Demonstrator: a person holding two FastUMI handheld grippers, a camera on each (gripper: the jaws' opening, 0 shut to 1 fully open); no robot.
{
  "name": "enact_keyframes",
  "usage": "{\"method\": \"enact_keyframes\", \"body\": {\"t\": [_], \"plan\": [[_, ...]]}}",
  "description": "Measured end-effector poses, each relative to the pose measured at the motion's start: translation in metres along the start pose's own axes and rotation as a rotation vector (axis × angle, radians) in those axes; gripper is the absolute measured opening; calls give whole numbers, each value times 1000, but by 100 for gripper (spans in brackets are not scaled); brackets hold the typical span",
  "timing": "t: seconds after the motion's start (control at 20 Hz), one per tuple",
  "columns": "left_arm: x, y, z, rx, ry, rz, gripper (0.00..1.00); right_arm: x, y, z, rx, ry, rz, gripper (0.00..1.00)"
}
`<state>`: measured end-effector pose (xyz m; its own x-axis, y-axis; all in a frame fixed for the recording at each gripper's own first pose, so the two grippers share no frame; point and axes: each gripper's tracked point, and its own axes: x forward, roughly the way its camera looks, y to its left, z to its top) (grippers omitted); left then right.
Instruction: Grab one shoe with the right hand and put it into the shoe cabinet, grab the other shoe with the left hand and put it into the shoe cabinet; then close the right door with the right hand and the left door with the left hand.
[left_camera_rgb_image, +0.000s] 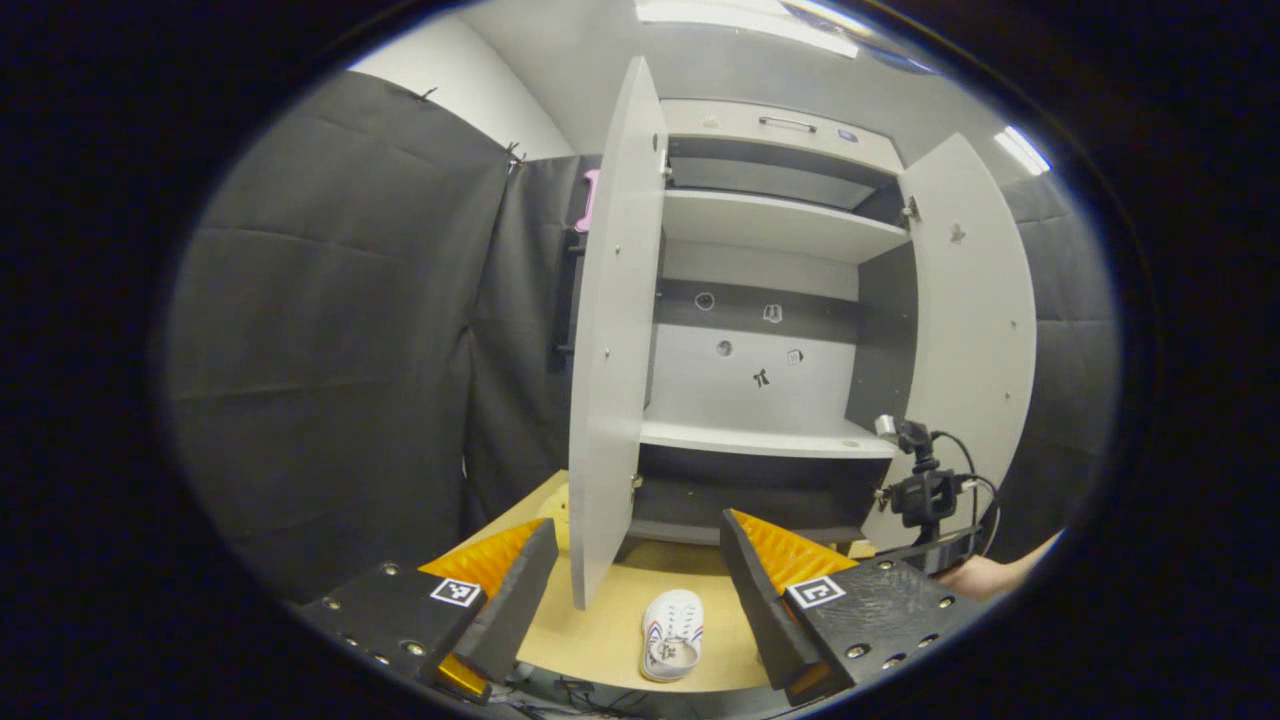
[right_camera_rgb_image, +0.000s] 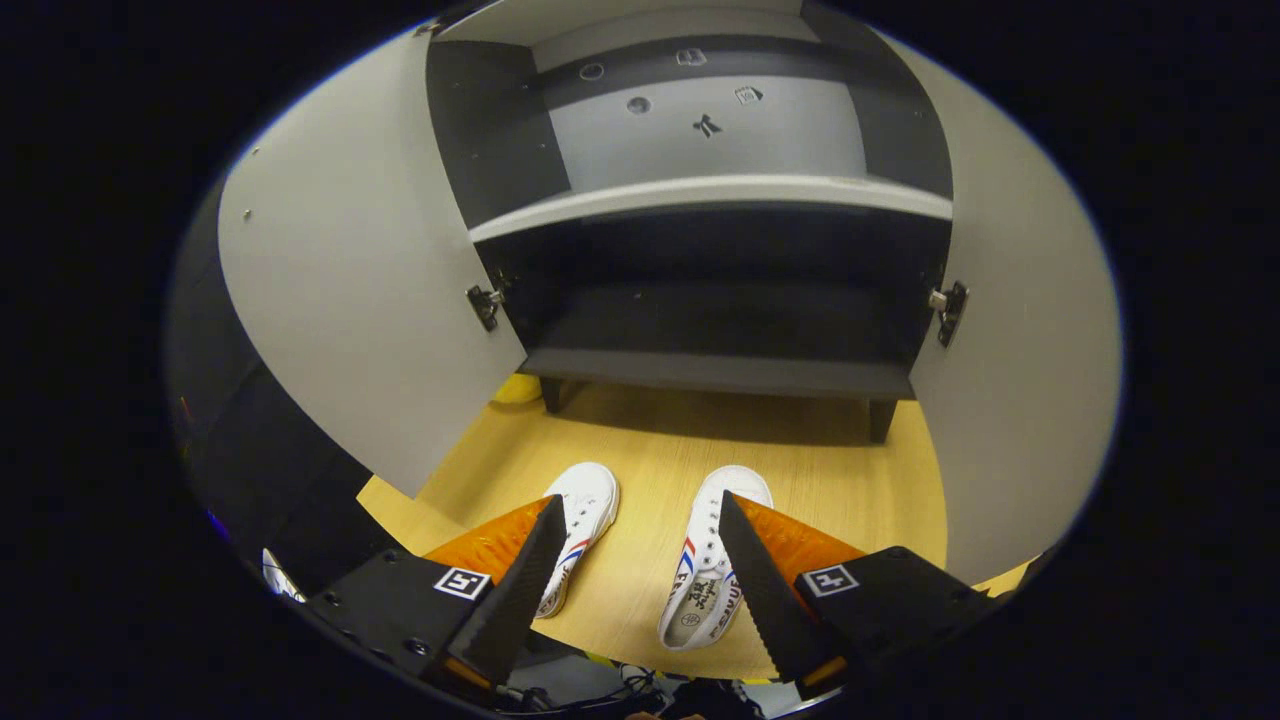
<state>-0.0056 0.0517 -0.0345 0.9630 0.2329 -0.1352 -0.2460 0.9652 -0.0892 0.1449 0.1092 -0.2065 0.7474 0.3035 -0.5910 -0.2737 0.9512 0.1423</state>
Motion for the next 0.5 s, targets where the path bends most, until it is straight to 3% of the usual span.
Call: {"method": "enact_keyframes", "body": {"t": [0.25,0.3,0.35,0.45,0.5], "plan": [[1,2,-12,27,59,85,91,46,-16,-40,5,138,-1,98],[3,1,-14,23,68,100,91,52,-18,-47,14,163,4,93],[2,-1,-17,17,79,116,91,57,-20,-55,16,186,7,98],[4,-7,-21,4,96,146,91,66,-22,-69,-5,230,15,93],[6,-12,-22,-2,103,158,94,70,-24,-73,-23,247,13,98]]}}
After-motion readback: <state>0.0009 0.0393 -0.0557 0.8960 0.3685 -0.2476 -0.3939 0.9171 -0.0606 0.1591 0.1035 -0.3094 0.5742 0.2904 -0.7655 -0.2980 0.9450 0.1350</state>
